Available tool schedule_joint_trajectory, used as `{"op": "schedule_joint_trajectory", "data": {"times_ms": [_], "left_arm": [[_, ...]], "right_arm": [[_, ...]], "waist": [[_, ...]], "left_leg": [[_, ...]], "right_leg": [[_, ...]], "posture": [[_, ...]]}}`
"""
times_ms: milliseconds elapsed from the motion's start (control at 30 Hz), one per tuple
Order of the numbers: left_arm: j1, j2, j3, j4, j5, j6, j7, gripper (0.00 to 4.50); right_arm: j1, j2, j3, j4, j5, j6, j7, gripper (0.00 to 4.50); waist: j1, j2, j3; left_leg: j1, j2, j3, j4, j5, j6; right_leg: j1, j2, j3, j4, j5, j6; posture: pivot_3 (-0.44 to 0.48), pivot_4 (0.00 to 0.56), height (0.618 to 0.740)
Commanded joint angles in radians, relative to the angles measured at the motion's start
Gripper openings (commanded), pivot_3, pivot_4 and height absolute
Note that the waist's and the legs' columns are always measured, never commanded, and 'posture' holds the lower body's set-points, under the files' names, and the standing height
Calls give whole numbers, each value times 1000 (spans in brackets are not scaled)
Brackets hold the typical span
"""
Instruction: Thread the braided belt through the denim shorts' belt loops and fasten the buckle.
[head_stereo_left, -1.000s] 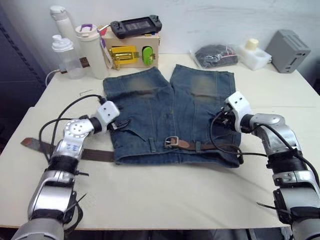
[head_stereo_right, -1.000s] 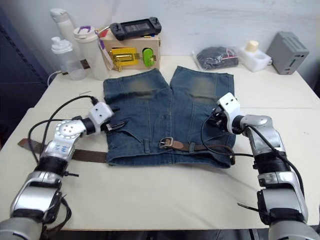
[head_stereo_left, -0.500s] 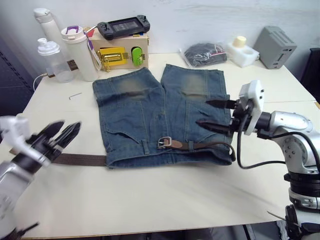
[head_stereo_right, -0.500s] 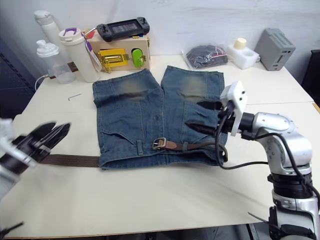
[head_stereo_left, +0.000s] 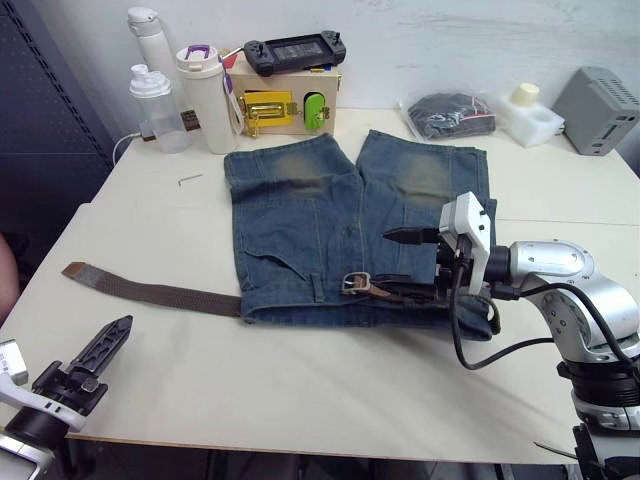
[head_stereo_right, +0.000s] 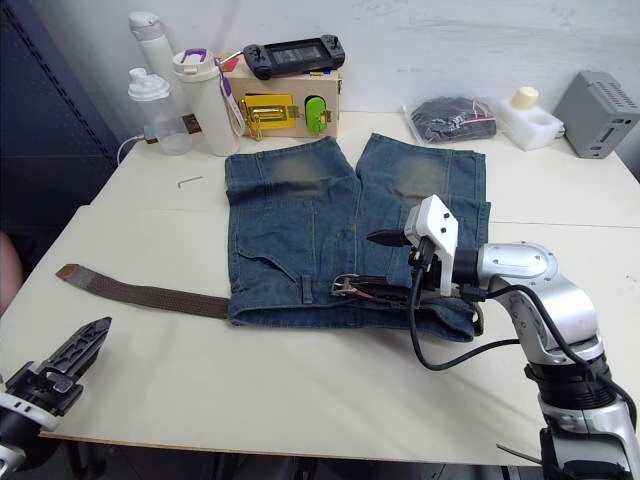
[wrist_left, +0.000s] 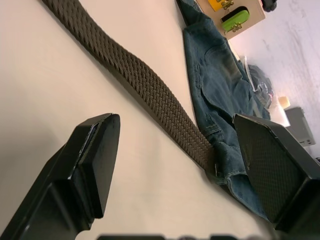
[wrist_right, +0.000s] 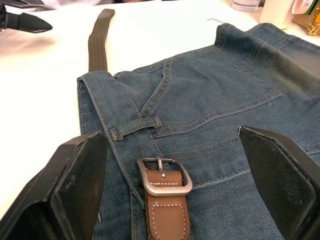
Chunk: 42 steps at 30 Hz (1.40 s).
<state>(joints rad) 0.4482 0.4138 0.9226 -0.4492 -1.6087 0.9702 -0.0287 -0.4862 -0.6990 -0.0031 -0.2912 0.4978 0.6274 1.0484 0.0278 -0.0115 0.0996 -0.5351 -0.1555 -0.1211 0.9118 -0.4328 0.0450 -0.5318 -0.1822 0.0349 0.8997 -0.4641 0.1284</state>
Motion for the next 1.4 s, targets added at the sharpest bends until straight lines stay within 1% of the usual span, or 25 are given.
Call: {"op": "schedule_joint_trajectory", "data": {"times_ms": [33,133,233,367,467,600,767,800,867,1000,1033,1067,1167,1233,1267,1333,1400], "left_arm": [[-86,81,-144,72,-128,-27,197,3956],[-164,120,-226,172,-190,-57,360,3956],[-209,161,-271,225,-262,-81,455,3956],[-303,173,-294,324,-294,-160,565,3956],[-341,179,-316,383,-294,-174,606,3956],[-378,168,-335,441,-286,-193,630,3956],[-402,131,-353,452,-283,-210,640,3956],[-402,126,-355,451,-281,-211,639,3428],[-401,118,-356,449,-279,-215,637,2817],[-410,110,-356,463,-271,-223,638,810],[-415,111,-356,466,-259,-226,630,360],[-426,114,-357,468,-238,-228,612,69],[-466,136,-371,431,-137,-233,542,69],[-496,160,-397,376,-33,-240,482,69],[-509,175,-415,341,30,-247,447,69],[-534,219,-471,236,207,-287,350,69],[-565,269,-549,117,386,-330,279,69]], "right_arm": [[-5,3,-18,-42,18,-21,-19,4451],[-5,4,-26,-50,20,-22,-33,4451],[-3,3,-29,-60,24,-17,-45,4451],[-4,9,-30,-65,21,-23,-70,4451],[-5,10,-31,-67,21,-25,-83,4451],[-11,10,-37,-73,31,-22,-95,4451],[-12,5,-41,-75,38,-23,-116,4451],[-9,4,-41,-79,41,-21,-118,4500],[-7,1,-42,-84,44,-19,-122,4500],[-10,-5,-45,-86,53,-12,-125,4500],[-9,-7,-46,-88,56,-11,-126,4500],[-9,-9,-47,-88,58,-10,-127,4500],[-8,-15,-50,-88,63,-7,-130,4500],[-10,-17,-50,-87,62,-7,-132,4500],[-10,-19,-50,-87,58,-9,-133,4500],[-11,-23,-48,-89,47,-19,-137,4500],[-12,-23,-43,-99,33,-33,-147,4500]], "waist": [[0,1,0],[-4,1,0],[-6,2,1],[-4,3,0],[-3,3,0],[-6,8,-3],[-3,12,-5],[-3,12,-5],[-2,12,-5],[-1,12,-5],[0,12,-5],[0,14,-5],[1,15,-5],[1,13,-4],[1,11,-3],[-1,5,1],[-4,2,3]], "left_leg": [[-1,0,1,0,0,0],[-3,0,1,0,0,0],[-2,1,1,-1,0,-1],[-1,1,1,-1,1,-1],[-1,1,1,0,1,-2],[-1,1,1,-1,1,-2],[0,1,2,-1,1,-2],[0,1,2,-1,1,-2],[0,1,2,-1,1,-2],[0,1,1,-1,1,-2],[0,1,1,-1,1,-2],[0,1,1,-1,1,-2],[0,1,2,-1,1,-2],[-1,1,1,-1,2,-3],[-1,1,1,-1,2,-3],[-2,1,1,-1,2,-3],[-4,1,0,-1,2,-3]], "right_leg": [[0,0,0,1,0,0],[0,0,0,2,0,0],[-2,0,0,6,0,0],[-1,0,0,6,0,0],[-1,0,0,7,0,0],[-1,0,1,7,0,0],[-1,0,1,7,0,0],[-1,0,1,7,0,0],[-1,0,1,7,0,0],[-1,0,1,7,0,0],[-1,0,1,7,0,0],[-1,0,1,7,0,0],[-1,0,2,7,0,0],[-1,0,1,7,0,1],[-1,0,1,7,-1,1],[-2,1,1,6,-1,1],[-2,1,0,5,0,1]], "posture": [[0,150,645],[0,150,645],[0,150,645],[0,150,645],[0,150,645],[0,150,645],[0,150,645],[0,150,645],[0,150,645],[0,150,645],[0,150,645],[0,150,645],[0,150,645],[0,150,645],[0,150,645],[0,150,645],[0,150,645]]}}
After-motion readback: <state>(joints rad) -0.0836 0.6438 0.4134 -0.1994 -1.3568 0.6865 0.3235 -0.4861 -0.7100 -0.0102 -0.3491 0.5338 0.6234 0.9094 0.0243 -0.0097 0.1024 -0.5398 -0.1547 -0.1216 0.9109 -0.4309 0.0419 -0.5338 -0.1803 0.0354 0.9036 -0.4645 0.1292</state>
